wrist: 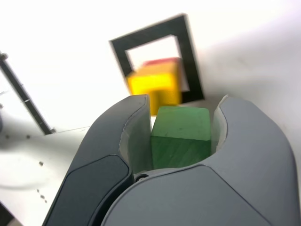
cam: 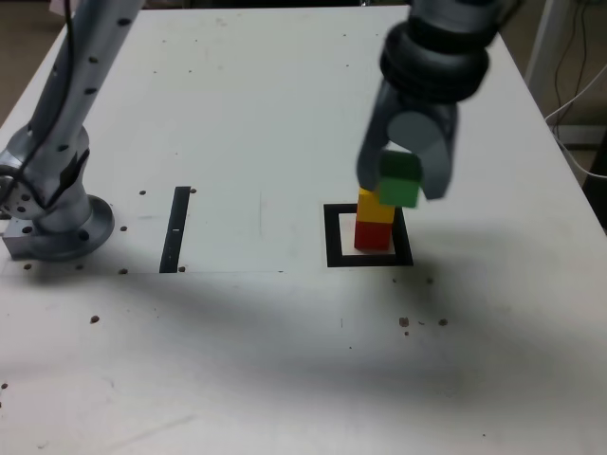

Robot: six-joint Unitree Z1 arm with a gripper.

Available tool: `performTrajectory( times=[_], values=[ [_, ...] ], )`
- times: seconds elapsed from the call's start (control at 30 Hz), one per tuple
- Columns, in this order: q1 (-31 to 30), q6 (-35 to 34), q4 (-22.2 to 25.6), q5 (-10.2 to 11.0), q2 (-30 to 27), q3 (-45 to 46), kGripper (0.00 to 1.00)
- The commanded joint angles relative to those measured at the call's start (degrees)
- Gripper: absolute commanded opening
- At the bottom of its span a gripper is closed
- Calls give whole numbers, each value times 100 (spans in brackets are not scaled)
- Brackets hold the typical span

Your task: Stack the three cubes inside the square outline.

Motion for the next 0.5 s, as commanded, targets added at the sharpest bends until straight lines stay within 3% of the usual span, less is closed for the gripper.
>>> performTrajectory(
  times=[0.0,0.47],
  values=[
    [72,-75,74,-44,-97,113,28],
    [356,-334,56,-125,-184,486,28]
  ],
)
